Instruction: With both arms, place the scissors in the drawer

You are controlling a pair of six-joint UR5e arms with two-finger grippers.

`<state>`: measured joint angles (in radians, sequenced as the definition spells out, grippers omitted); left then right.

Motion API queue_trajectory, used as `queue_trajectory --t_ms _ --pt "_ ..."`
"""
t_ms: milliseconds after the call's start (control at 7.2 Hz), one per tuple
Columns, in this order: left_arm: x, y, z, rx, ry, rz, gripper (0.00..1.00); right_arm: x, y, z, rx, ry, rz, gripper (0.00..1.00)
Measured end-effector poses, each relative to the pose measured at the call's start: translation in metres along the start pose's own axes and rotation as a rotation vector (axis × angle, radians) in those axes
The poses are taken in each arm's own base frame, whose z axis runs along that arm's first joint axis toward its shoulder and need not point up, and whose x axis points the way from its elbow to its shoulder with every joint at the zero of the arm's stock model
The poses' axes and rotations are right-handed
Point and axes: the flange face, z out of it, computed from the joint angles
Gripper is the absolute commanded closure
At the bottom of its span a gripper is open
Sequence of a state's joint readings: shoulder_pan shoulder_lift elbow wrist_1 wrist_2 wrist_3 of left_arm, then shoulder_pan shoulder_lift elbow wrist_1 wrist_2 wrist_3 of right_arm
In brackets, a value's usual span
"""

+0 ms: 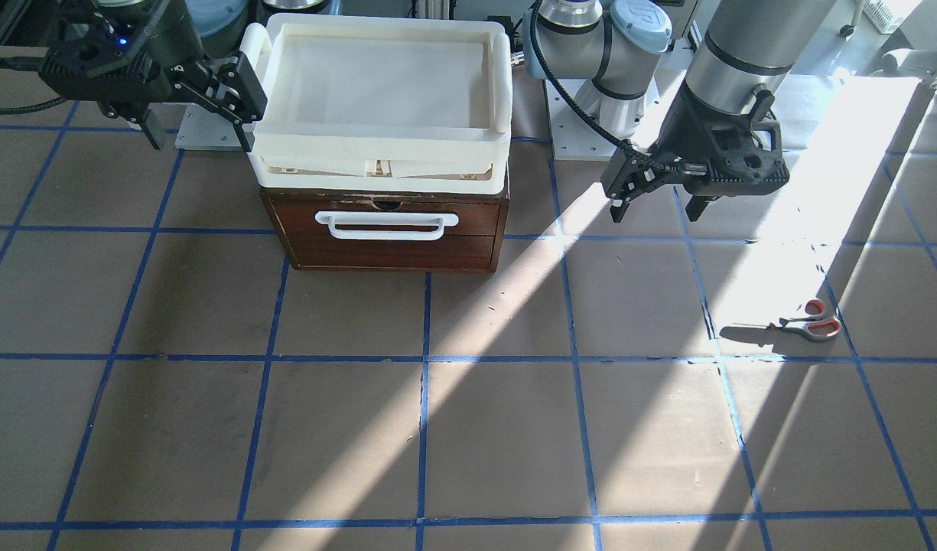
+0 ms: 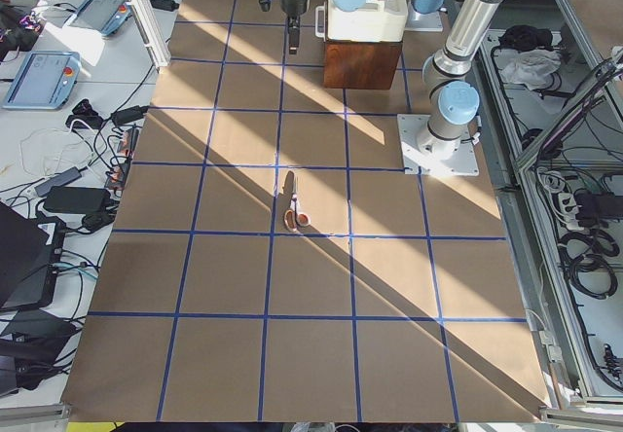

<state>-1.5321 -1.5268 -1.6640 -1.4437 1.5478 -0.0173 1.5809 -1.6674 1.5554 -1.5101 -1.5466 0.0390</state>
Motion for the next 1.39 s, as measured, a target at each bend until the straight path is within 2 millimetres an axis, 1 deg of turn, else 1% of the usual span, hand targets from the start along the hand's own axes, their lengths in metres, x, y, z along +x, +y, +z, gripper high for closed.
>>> queue_trajectory --t_ms 417,556,833,972,1111,1389 --pt "0.012 0.018 -0.009 0.019 -0.005 0.027 0.0 -0.001 -0.001 0.001 -0.001 -0.01 -0.004 0.0" --pt "0.016 0.021 -0.011 0.023 -0.005 0.035 0.0 -0.002 -0.001 0.002 -0.004 -0.026 -0.045 0.0" --pt "0.017 0.024 -0.011 0.022 -0.012 0.053 0.0 -0.007 -0.004 0.002 -0.001 -0.063 -0.215 0.0" --pt "0.014 0.026 -0.006 0.021 -0.043 0.094 0.01 -0.011 -0.008 0.007 -0.009 -0.072 -0.312 0.0" --pt "0.009 0.028 0.003 0.029 -0.085 0.154 0.02 -0.023 -0.017 0.017 -0.022 -0.092 -0.411 0.0" --pt "-0.006 0.031 0.018 0.035 -0.126 0.298 0.04 -0.056 -0.052 0.031 -0.04 -0.151 -0.567 0.0"
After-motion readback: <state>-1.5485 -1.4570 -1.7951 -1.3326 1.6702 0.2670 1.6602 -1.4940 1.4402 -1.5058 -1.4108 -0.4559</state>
